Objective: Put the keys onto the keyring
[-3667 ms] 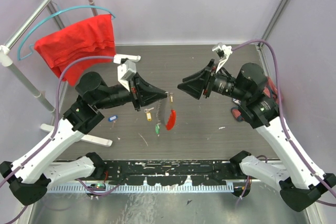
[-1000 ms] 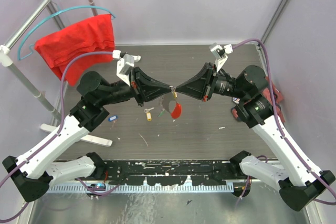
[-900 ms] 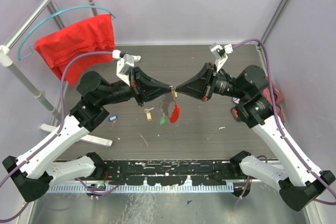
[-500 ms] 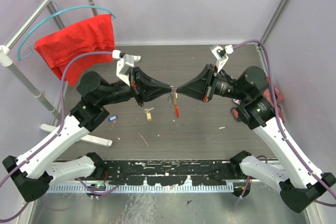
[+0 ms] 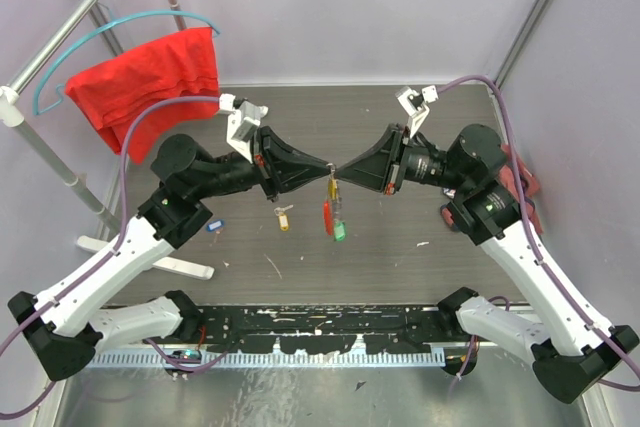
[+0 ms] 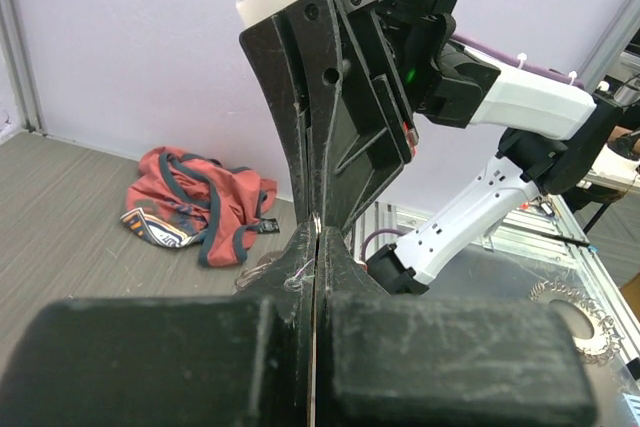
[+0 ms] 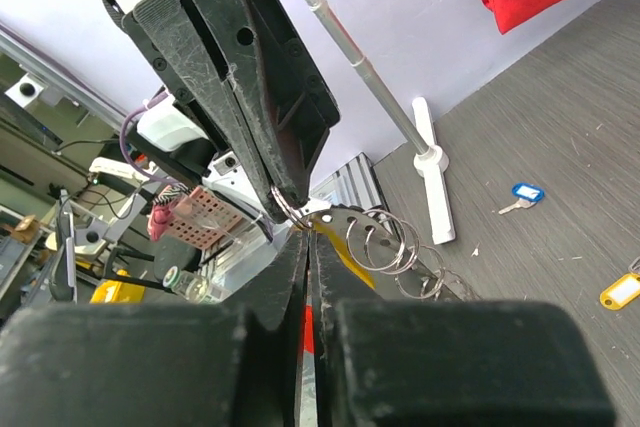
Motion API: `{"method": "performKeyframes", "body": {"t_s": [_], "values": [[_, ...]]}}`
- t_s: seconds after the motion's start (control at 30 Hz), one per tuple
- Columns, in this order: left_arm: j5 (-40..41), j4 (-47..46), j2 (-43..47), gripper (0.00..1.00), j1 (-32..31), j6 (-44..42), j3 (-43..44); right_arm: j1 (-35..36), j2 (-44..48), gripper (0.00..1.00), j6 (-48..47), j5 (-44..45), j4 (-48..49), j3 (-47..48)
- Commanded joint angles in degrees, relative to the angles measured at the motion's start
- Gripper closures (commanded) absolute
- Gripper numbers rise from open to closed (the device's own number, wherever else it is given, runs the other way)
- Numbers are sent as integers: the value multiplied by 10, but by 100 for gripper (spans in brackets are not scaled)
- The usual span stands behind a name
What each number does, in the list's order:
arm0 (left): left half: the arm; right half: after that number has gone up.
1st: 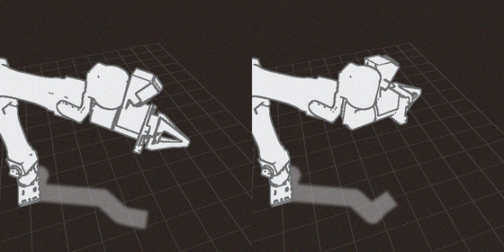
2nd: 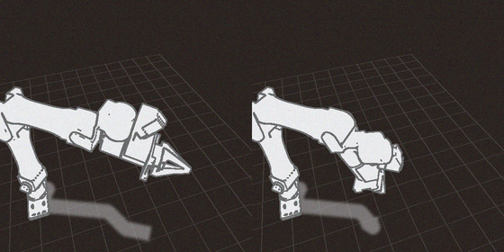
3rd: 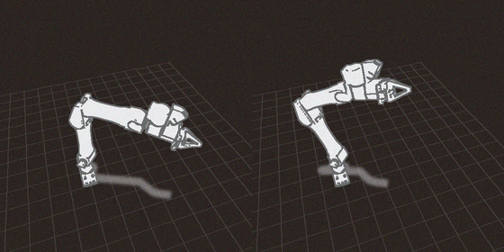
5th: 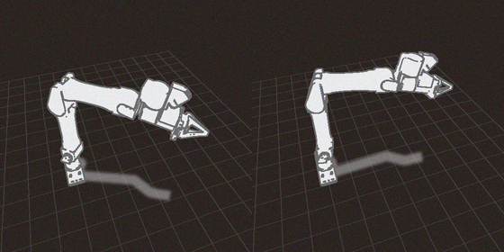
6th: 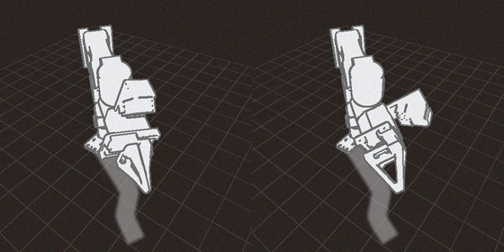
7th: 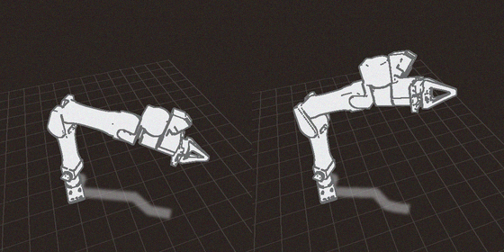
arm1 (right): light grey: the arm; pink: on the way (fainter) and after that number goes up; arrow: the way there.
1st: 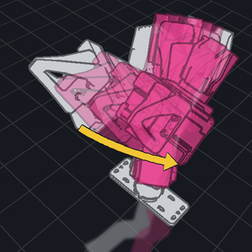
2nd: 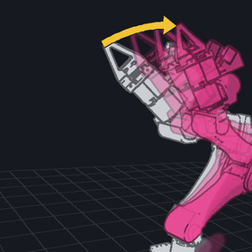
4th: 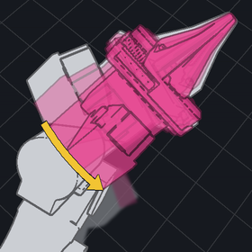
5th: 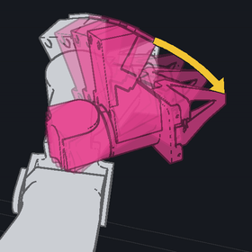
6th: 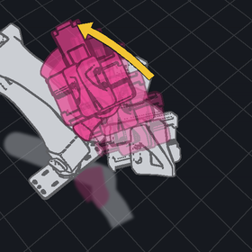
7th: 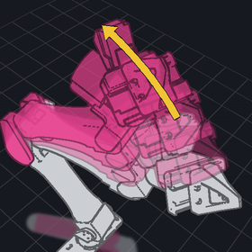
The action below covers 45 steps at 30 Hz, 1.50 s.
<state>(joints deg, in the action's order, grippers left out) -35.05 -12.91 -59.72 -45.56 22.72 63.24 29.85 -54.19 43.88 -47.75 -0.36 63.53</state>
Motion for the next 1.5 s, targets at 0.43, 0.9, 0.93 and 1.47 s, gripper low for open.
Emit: {"method": "performKeyframes", "body": {"t_s": [0.43, 0.9, 0.93, 1.47], "values": [[8, -29, 7, 100, -12, -7, 22, 12, 19, 64, -121, 32, -55, 34], [6, -66, 1, 100, -14, 27, 13, 12, 44, 64, -247, 0, 26, 12], [5, -67, 0, 100, -14, 28, 14, 12, 44, 64, -249, -2, 34, 10], [3, -71, -13, 100, -19, 29, 16, 12, 28, 74, -257, -38, 71, 20]]}}
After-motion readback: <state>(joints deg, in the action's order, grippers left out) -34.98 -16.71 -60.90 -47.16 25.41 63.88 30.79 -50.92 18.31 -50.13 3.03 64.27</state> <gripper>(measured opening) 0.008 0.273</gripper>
